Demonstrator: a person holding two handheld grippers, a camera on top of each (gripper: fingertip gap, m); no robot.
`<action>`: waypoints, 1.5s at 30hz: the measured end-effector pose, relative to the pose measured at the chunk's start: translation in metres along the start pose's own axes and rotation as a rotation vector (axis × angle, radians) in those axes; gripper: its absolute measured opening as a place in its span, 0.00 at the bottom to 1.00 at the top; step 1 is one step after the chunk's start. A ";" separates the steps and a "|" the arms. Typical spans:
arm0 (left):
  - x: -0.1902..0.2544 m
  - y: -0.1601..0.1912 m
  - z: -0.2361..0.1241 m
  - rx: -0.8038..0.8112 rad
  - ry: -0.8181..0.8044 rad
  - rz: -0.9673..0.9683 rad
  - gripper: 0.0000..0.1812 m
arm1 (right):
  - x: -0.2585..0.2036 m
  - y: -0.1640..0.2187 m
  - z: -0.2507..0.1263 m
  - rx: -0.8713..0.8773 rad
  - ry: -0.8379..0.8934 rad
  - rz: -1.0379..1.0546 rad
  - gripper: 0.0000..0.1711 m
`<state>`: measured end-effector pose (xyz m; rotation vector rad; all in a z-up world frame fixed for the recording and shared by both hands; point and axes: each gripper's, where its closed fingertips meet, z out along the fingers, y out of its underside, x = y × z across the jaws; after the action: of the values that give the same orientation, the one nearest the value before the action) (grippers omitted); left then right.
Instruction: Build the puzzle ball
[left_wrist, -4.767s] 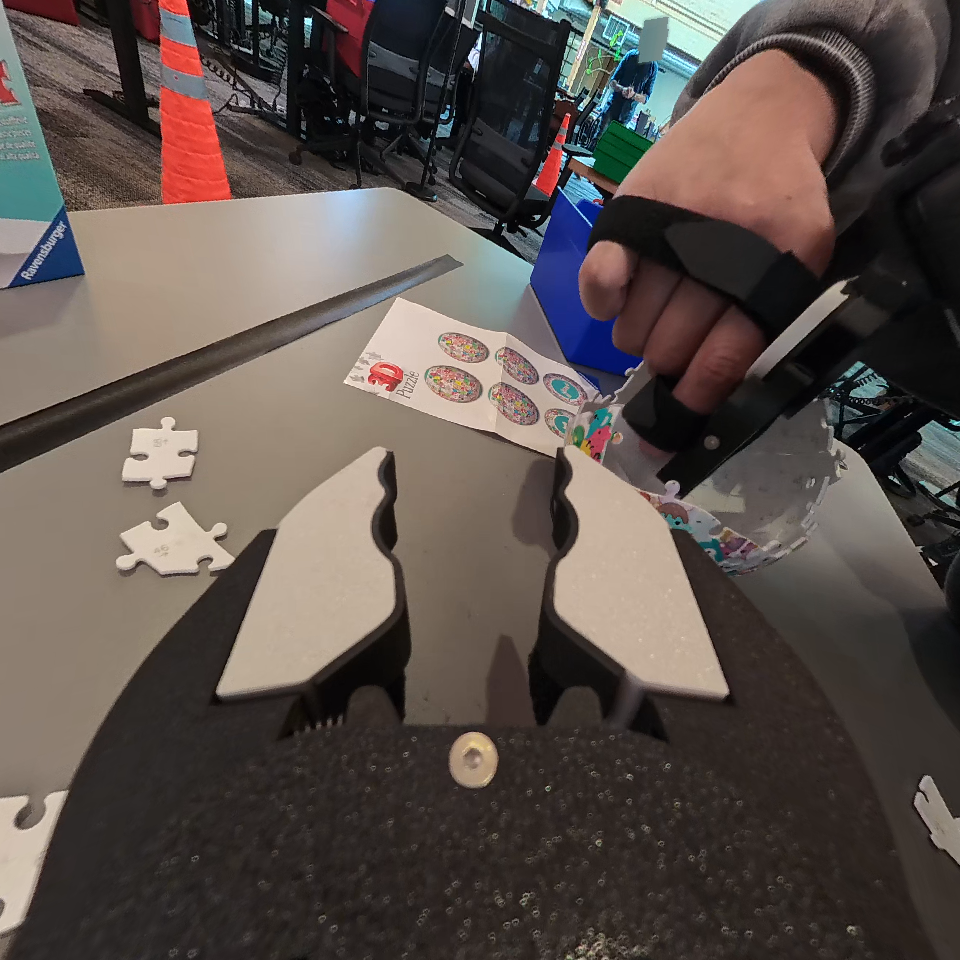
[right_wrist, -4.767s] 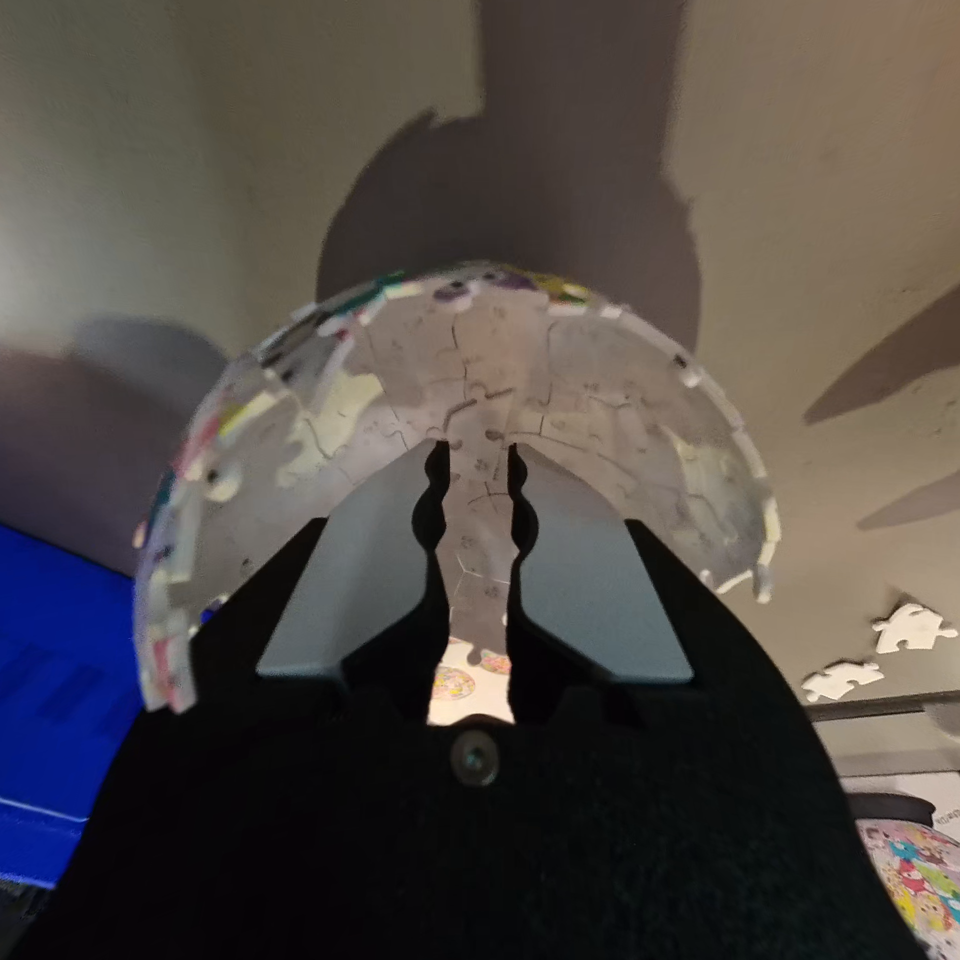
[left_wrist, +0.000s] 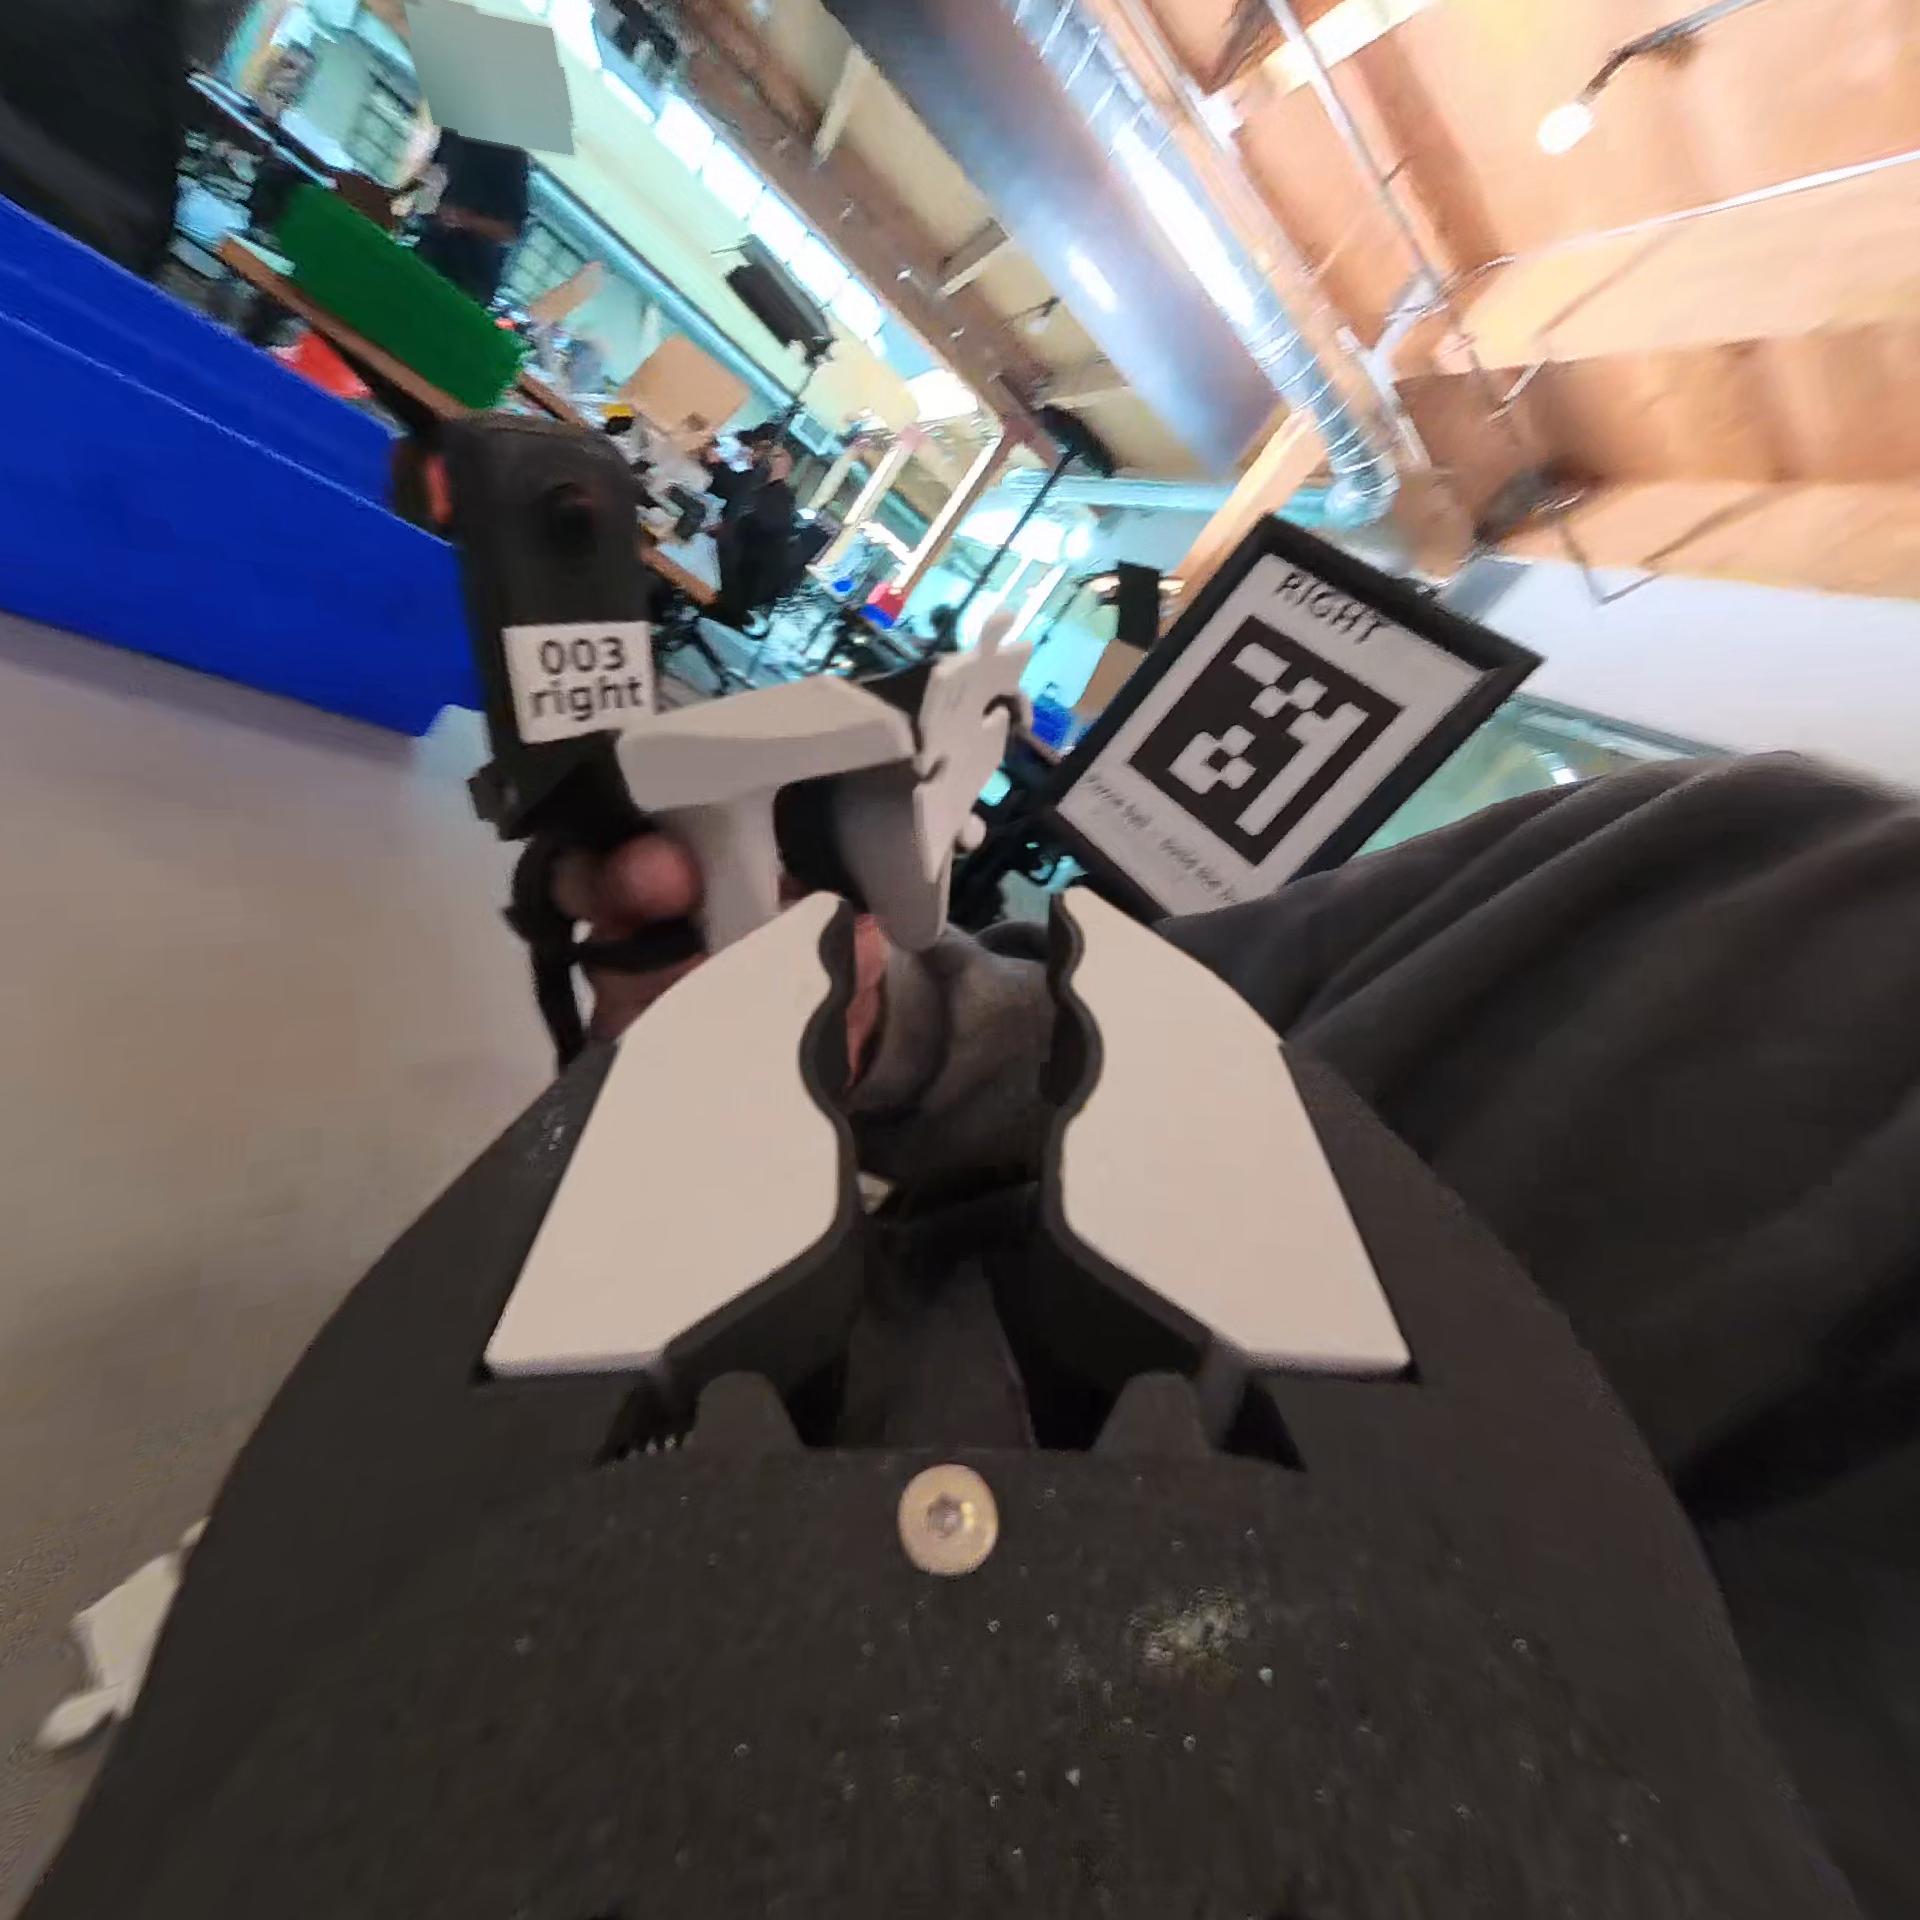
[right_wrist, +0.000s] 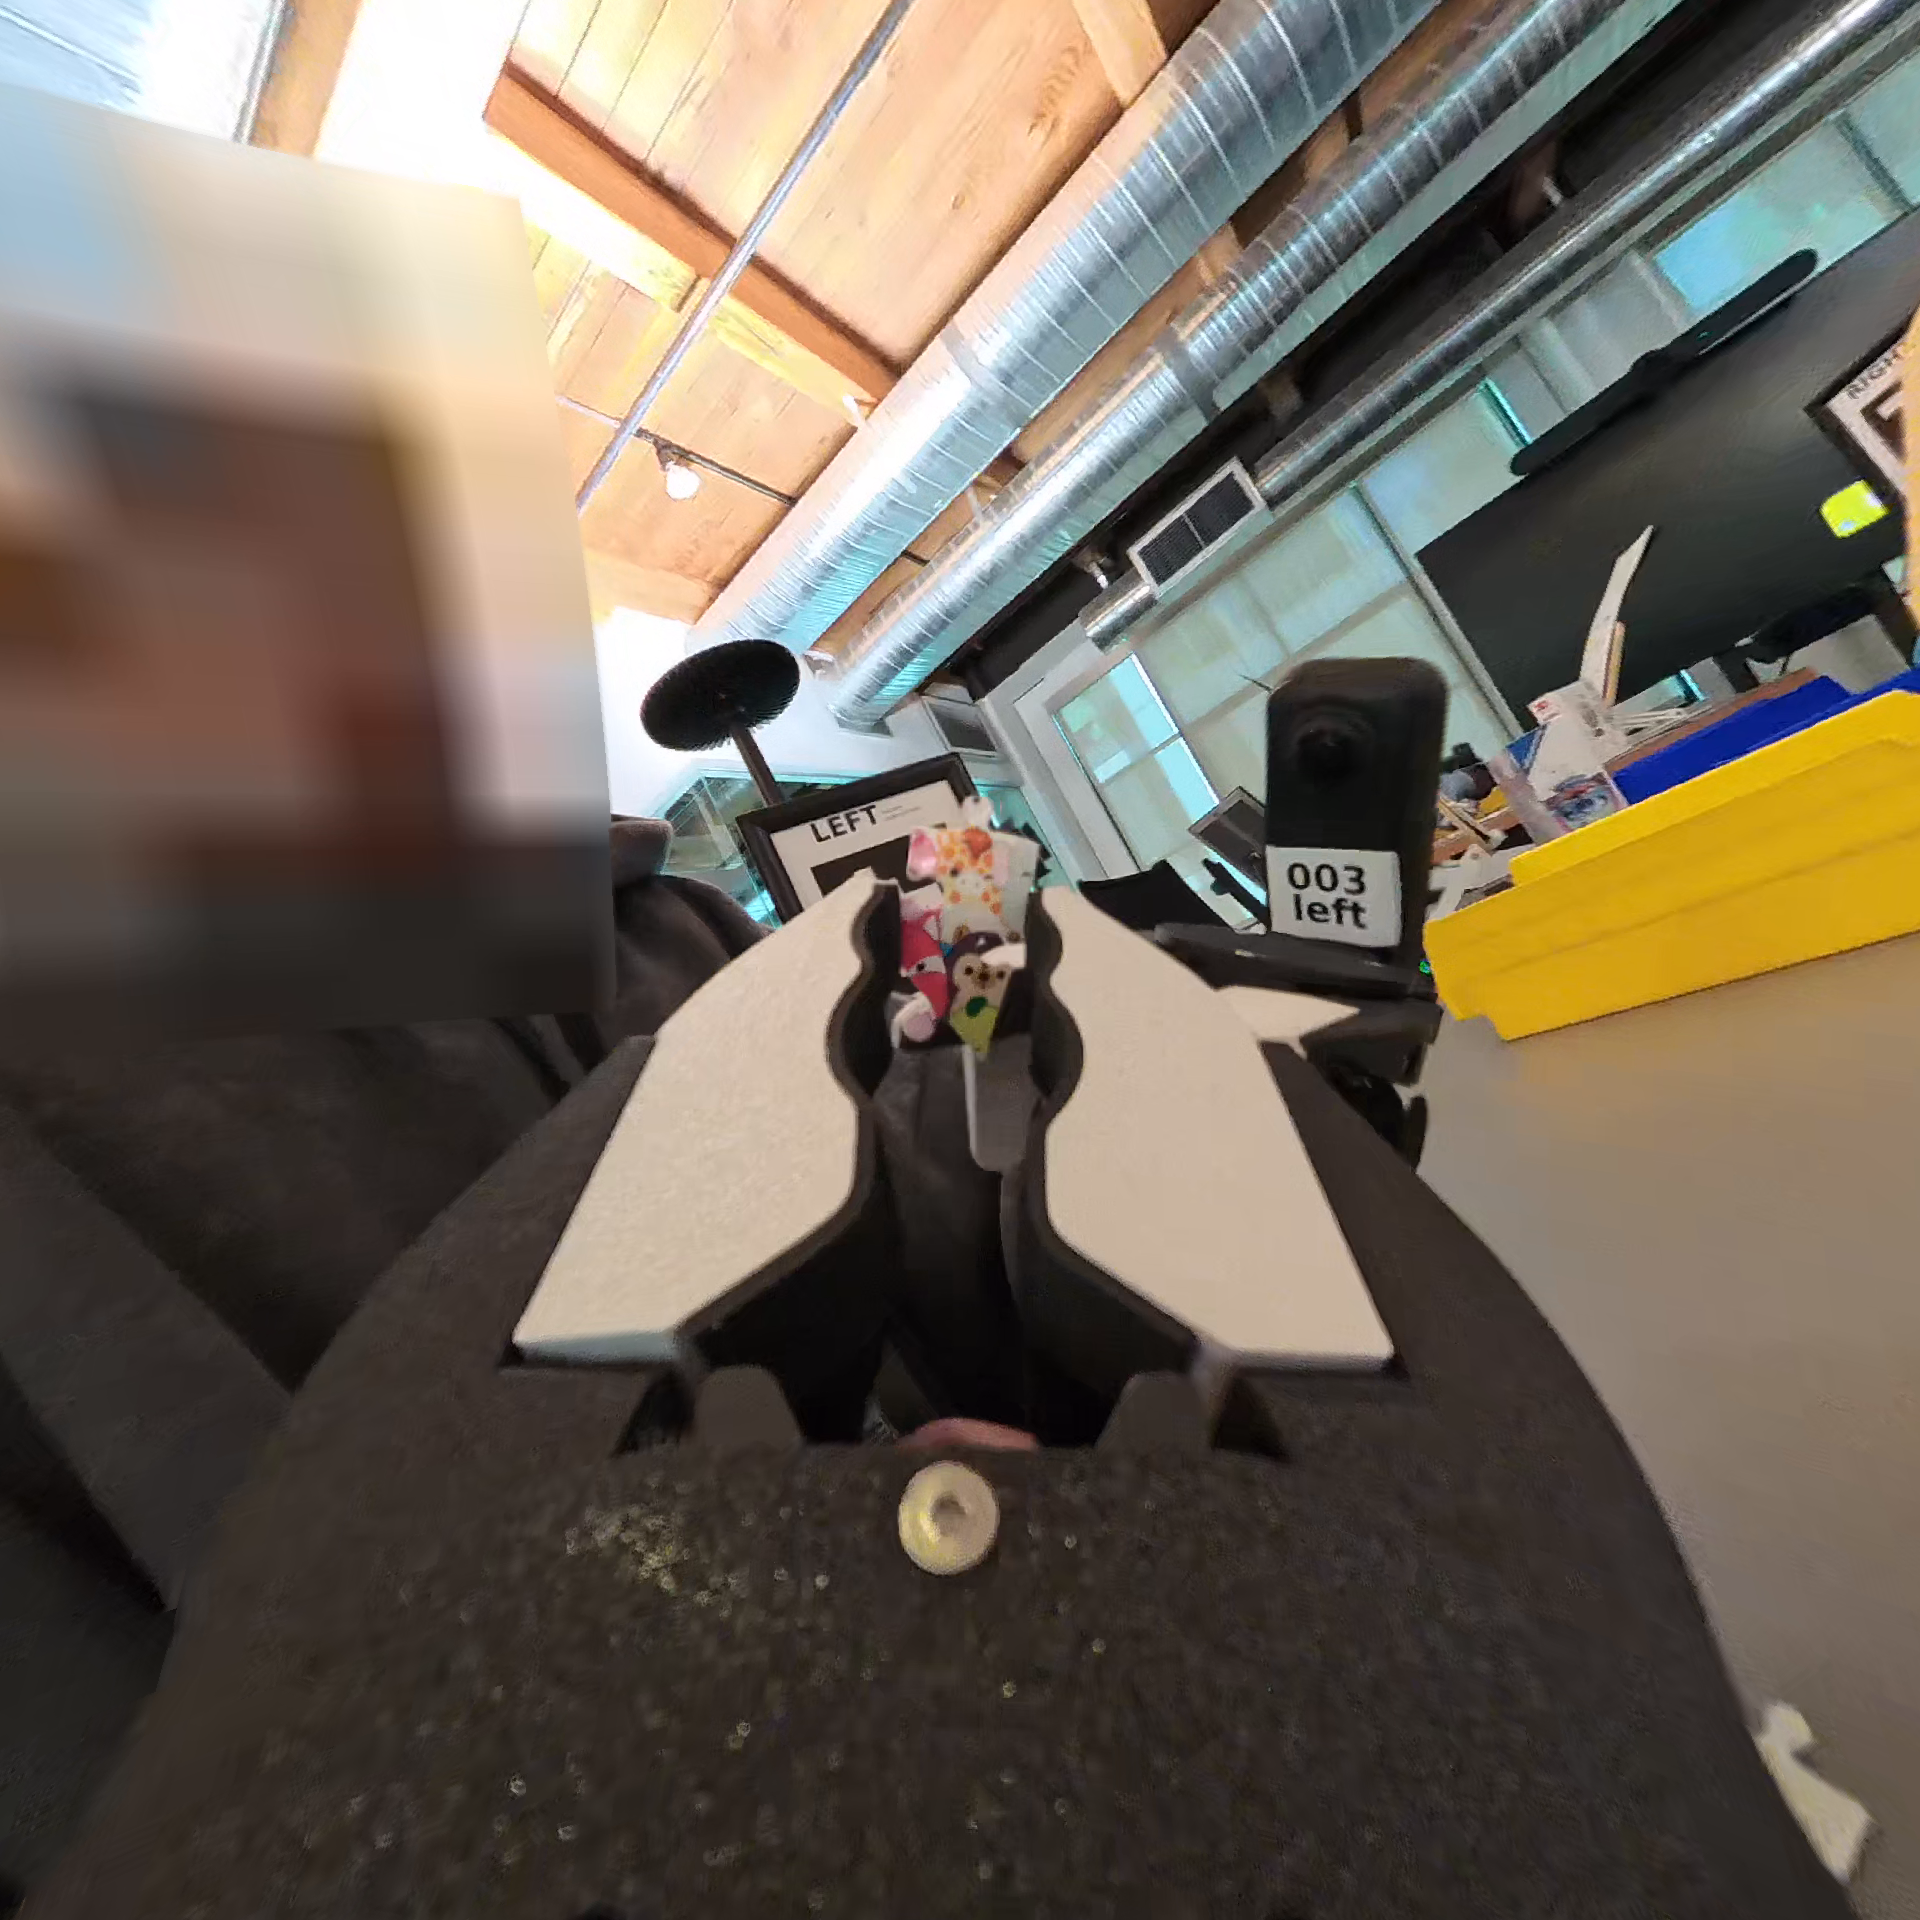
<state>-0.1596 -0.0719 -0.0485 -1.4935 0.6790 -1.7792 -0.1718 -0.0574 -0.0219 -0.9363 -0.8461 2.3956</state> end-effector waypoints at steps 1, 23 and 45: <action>0.001 0.001 0.001 0.000 0.010 -0.013 0.19 | 0.000 0.002 0.004 0.004 -0.009 -0.006 0.13; -0.052 -0.020 -0.047 0.207 -0.209 -0.098 0.01 | 0.050 -0.006 -0.030 -0.255 0.653 -0.396 0.08; -0.038 -0.033 -0.040 0.264 -0.252 0.130 0.01 | 0.043 -0.062 0.004 -0.812 0.645 -0.462 0.07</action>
<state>-0.2014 -0.0233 -0.0546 -1.4260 0.3884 -1.4854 -0.1933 0.0110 0.0027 -1.4748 -1.5605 1.2027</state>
